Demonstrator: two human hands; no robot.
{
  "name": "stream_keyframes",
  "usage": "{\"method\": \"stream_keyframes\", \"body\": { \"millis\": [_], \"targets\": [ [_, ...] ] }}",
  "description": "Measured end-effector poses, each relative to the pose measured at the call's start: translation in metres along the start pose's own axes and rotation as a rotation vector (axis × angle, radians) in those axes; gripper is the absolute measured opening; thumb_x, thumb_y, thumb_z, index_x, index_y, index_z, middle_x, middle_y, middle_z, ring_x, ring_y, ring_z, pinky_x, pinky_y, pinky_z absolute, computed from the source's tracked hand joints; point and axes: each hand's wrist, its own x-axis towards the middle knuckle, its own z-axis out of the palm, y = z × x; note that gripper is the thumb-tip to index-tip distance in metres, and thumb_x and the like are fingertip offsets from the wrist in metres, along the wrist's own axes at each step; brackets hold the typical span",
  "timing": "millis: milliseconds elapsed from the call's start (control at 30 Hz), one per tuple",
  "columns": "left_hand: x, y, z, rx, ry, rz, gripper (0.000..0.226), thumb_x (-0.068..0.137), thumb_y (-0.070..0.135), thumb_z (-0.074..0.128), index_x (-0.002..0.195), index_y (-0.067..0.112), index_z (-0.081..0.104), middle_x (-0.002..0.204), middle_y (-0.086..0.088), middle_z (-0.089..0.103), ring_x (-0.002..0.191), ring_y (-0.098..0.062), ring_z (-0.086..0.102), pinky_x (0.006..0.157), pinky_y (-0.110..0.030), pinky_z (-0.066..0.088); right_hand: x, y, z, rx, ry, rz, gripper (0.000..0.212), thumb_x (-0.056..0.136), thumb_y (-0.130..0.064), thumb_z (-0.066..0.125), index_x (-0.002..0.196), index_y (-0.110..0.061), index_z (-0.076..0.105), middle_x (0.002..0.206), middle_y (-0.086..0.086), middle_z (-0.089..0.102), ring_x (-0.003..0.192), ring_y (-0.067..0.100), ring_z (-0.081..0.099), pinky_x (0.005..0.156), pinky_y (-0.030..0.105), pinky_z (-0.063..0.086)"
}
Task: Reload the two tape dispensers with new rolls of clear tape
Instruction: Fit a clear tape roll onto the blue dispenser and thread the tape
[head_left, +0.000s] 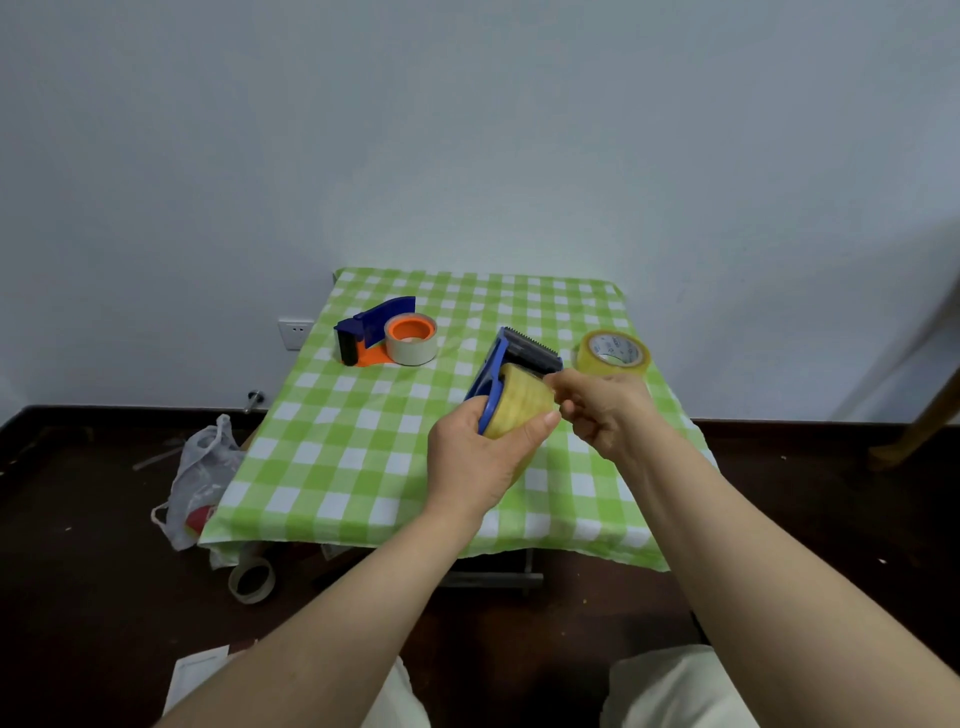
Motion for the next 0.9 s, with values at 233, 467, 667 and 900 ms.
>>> {"method": "stream_keyframes", "body": {
  "millis": [233, 467, 667, 900],
  "targets": [
    [-0.003, 0.005, 0.003, -0.037, -0.031, 0.039, 0.067, 0.055, 0.052, 0.079, 0.081, -0.008, 0.062, 0.08, -0.029, 0.065, 0.076, -0.044, 0.061, 0.07, -0.051, 0.052, -0.001, 0.005, 0.002, -0.127, 0.118, -0.305, 0.025, 0.076, -0.011, 0.073, 0.058, -0.012, 0.057, 0.059, -0.001, 0.057, 0.048, 0.008, 0.045, 0.046, 0.02, 0.037],
    [-0.006, 0.004, 0.003, -0.021, -0.058, 0.032, 0.066, 0.052, 0.054, 0.078, 0.08, -0.005, 0.063, 0.079, -0.025, 0.067, 0.077, -0.043, 0.063, 0.069, -0.052, 0.055, 0.009, 0.004, -0.004, -0.328, 0.232, -0.428, 0.029, 0.081, -0.034, 0.066, 0.056, -0.02, 0.064, 0.062, -0.007, 0.068, 0.056, 0.013, 0.054, 0.071, 0.04, 0.05],
    [-0.006, 0.007, 0.002, -0.03, -0.066, 0.053, 0.072, 0.052, 0.054, 0.078, 0.081, -0.01, 0.06, 0.08, -0.031, 0.062, 0.072, -0.044, 0.059, 0.066, -0.053, 0.052, 0.004, -0.009, -0.006, -0.601, 0.316, -0.491, 0.024, 0.081, -0.045, 0.064, 0.075, -0.021, 0.065, 0.069, -0.012, 0.065, 0.075, 0.014, 0.061, 0.066, 0.031, 0.043],
    [-0.002, 0.013, 0.0, -0.043, -0.071, 0.055, 0.074, 0.051, 0.052, 0.08, 0.08, -0.012, 0.058, 0.079, -0.033, 0.061, 0.067, -0.043, 0.059, 0.066, -0.053, 0.052, 0.003, -0.011, 0.0, -0.819, 0.349, -0.688, 0.022, 0.088, -0.045, 0.055, 0.087, -0.023, 0.057, 0.087, -0.005, 0.063, 0.082, 0.018, 0.055, 0.066, 0.031, 0.035]
  ]
}}
